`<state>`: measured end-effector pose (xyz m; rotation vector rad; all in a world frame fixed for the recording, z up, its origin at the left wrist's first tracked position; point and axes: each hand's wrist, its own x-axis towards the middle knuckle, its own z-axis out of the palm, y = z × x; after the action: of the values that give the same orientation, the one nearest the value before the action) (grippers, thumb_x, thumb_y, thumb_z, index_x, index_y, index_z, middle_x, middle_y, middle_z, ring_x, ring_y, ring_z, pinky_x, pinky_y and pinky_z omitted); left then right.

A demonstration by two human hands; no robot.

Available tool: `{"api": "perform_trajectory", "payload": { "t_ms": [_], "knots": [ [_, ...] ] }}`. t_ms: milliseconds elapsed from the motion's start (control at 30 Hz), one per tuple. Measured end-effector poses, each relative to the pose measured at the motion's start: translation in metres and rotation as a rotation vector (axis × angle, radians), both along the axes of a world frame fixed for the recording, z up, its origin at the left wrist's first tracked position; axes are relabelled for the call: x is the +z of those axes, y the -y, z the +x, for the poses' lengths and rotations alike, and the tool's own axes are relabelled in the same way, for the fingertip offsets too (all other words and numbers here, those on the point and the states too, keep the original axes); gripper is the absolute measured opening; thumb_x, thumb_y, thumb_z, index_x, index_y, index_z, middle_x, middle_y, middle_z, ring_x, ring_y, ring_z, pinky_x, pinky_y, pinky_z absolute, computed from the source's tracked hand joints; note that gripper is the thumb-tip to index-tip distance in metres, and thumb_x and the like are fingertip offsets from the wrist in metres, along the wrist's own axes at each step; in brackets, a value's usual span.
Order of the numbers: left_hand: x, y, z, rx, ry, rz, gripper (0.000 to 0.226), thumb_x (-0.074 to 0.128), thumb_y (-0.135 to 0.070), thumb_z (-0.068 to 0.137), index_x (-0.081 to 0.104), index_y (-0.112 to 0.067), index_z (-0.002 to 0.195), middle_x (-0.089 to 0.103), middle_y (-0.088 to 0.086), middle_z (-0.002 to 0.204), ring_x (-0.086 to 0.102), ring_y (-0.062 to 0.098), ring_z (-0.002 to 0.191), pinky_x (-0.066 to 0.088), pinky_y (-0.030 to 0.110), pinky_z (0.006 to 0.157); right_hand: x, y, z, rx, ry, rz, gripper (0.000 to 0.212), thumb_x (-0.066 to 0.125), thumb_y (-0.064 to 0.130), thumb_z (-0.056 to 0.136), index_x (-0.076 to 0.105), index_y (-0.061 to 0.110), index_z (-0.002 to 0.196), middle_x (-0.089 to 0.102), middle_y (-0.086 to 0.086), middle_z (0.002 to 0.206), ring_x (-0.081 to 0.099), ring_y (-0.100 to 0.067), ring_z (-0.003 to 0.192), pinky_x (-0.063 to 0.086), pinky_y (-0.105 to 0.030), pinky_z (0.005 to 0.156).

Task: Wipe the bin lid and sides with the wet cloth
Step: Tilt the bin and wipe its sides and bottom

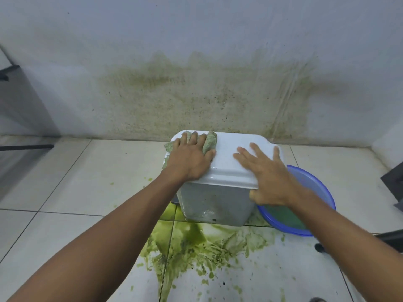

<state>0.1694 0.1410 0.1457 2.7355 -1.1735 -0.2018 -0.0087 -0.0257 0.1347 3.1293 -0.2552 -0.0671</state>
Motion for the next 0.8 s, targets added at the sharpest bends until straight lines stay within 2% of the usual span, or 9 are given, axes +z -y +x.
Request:
{"api": "perform_trajectory", "payload": {
  "t_ms": [133,200,333,400,533,600,667,733,800],
  "knots": [
    [-0.003,-0.002,-0.004,0.016,0.018,-0.054,0.067,0.024,-0.055,0.106,0.014,-0.022,0.163,0.011,0.008,0.171,0.002,0.031,0.158,0.001,0.047,0.127,-0.020,-0.030,0.010,-0.071,0.150,-0.030,0.109,0.071,0.012,0.066,0.018,0.029,0.159,0.018,-0.005,0.167,0.012,-0.027,0.155,0.002,-0.073,0.115],
    [-0.005,-0.007,-0.005,0.005,0.028,-0.116,0.064,0.027,-0.054,0.106,0.023,-0.022,0.162,0.019,0.009,0.169,0.008,0.031,0.157,0.005,0.047,0.127,-0.020,-0.028,0.011,-0.088,0.181,0.027,0.105,0.071,0.009,0.065,0.025,0.030,0.157,0.023,-0.002,0.166,0.015,-0.026,0.154,0.000,-0.071,0.116],
    [-0.014,-0.021,-0.007,-0.009,0.154,-0.312,0.057,0.031,-0.053,0.103,0.047,-0.022,0.149,0.049,0.008,0.152,0.032,0.034,0.148,0.022,0.045,0.121,-0.003,-0.021,0.014,-0.057,0.143,0.124,0.100,0.067,0.012,0.070,0.023,0.036,0.157,0.018,0.008,0.166,0.010,-0.018,0.155,-0.005,-0.065,0.119],
    [-0.013,-0.023,-0.003,0.001,0.200,-0.357,0.057,0.030,-0.054,0.101,0.055,-0.021,0.141,0.059,0.005,0.138,0.043,0.034,0.138,0.032,0.045,0.114,0.009,-0.007,0.024,-0.037,0.123,0.199,0.098,0.067,0.013,0.068,0.028,0.038,0.155,0.024,0.012,0.164,0.016,-0.016,0.154,-0.001,-0.061,0.121],
    [-0.005,-0.017,0.011,0.067,0.171,-0.360,0.059,0.029,-0.057,0.098,0.069,-0.021,0.122,0.071,0.001,0.117,0.057,0.032,0.113,0.044,0.044,0.097,0.017,0.021,0.044,-0.036,0.209,0.416,0.092,0.060,0.019,0.053,0.050,0.041,0.142,0.054,0.011,0.146,0.044,-0.017,0.141,0.026,-0.051,0.119],
    [-0.009,-0.016,0.011,0.085,0.213,-0.374,0.057,0.029,-0.057,0.098,0.071,-0.021,0.114,0.072,0.000,0.107,0.059,0.031,0.102,0.045,0.043,0.092,0.011,0.022,0.045,-0.031,0.238,0.423,0.089,0.060,0.020,0.054,0.052,0.042,0.140,0.055,0.015,0.143,0.045,-0.014,0.139,0.023,-0.053,0.120],
    [-0.016,-0.017,0.011,0.100,0.253,-0.403,0.054,0.033,-0.055,0.099,0.072,-0.019,0.106,0.073,0.000,0.101,0.059,0.030,0.096,0.045,0.043,0.089,0.009,0.018,0.042,-0.043,0.230,0.392,0.086,0.061,0.028,0.059,0.047,0.047,0.142,0.045,0.028,0.144,0.033,-0.007,0.144,0.009,-0.059,0.121],
    [-0.022,-0.018,0.012,0.102,0.278,-0.416,0.053,0.034,-0.055,0.099,0.072,-0.019,0.108,0.073,-0.001,0.105,0.059,0.030,0.097,0.045,0.044,0.090,0.006,0.019,0.040,-0.064,0.224,0.363,0.080,0.066,0.046,0.068,0.041,0.052,0.144,0.036,0.036,0.144,0.018,0.000,0.145,-0.003,-0.064,0.117],
    [-0.027,-0.016,0.016,0.090,0.285,-0.449,0.051,0.036,-0.055,0.099,0.071,-0.020,0.113,0.072,-0.002,0.110,0.059,0.030,0.099,0.045,0.045,0.091,0.002,0.024,0.043,-0.122,0.237,0.345,0.077,0.063,0.069,0.074,0.039,0.051,0.145,0.036,0.033,0.150,0.017,-0.006,0.148,0.002,-0.065,0.116]
  ]
}}
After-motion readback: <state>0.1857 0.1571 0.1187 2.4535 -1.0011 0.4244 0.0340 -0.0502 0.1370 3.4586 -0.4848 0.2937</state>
